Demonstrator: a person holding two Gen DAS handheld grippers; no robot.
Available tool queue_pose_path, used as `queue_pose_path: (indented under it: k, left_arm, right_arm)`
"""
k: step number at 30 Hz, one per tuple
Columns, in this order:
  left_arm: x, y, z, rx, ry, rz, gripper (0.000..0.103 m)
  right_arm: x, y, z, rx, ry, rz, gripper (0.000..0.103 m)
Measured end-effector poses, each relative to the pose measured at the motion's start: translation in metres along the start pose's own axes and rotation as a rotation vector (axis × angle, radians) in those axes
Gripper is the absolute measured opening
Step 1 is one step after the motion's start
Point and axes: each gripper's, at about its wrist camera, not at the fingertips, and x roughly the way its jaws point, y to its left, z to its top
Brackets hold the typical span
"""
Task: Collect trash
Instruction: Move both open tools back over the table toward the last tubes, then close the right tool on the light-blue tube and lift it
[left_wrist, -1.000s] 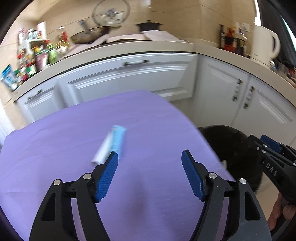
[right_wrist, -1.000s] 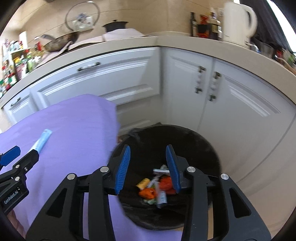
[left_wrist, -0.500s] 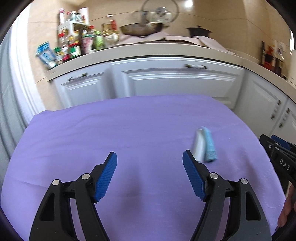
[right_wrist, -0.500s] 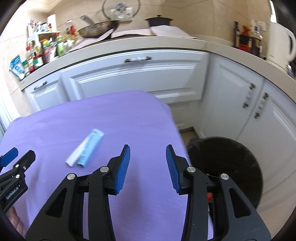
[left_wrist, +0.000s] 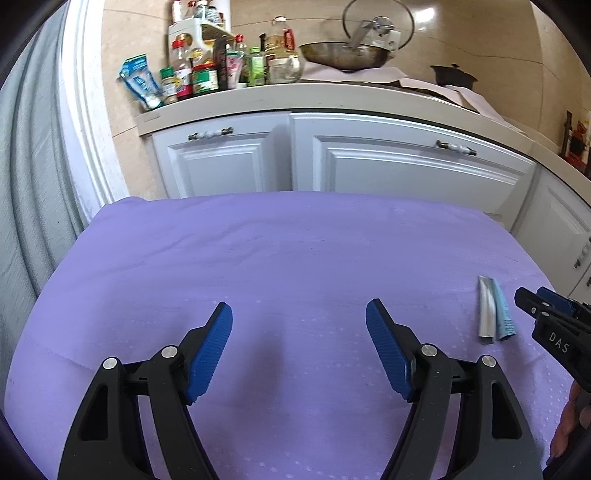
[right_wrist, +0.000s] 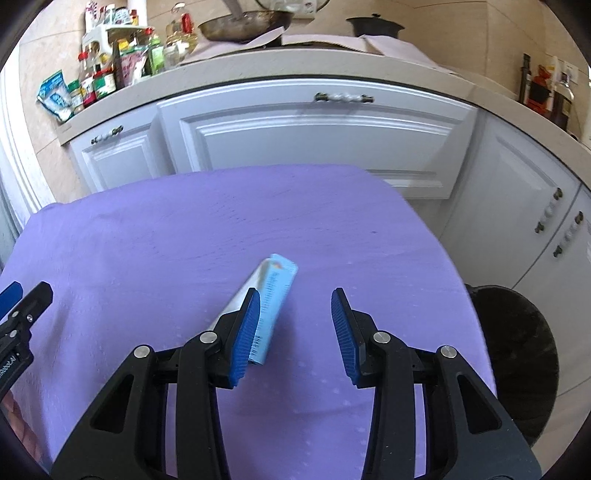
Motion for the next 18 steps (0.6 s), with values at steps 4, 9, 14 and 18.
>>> queue_pose_path:
  k: [4, 9, 14, 18]
  left_arm:
    - [0.005, 0.007, -0.002, -0.015, 0.012, 0.009, 0.073]
    - [0.009, 0.009, -0.003, -0.018, 0.023, 0.004, 0.073]
    - [0.012, 0.004, -0.004, -0.010, 0.032, -0.010, 0.074]
    - [0.014, -0.004, -0.005, 0.000, 0.037, -0.026, 0.074]
  right_arm:
    - [0.015, 0.006, -0.001, -0.009, 0.039, -0.017, 0.039]
    - [0.023, 0.003, -0.001, 0.006, 0.081, -0.022, 0.034]
    - [0.026, 0.001, 0.001, 0.008, 0.103, -0.010, 0.020]
    - [0.025, 0.000, 0.001, 0.002, 0.102, -0.008, 0.017]
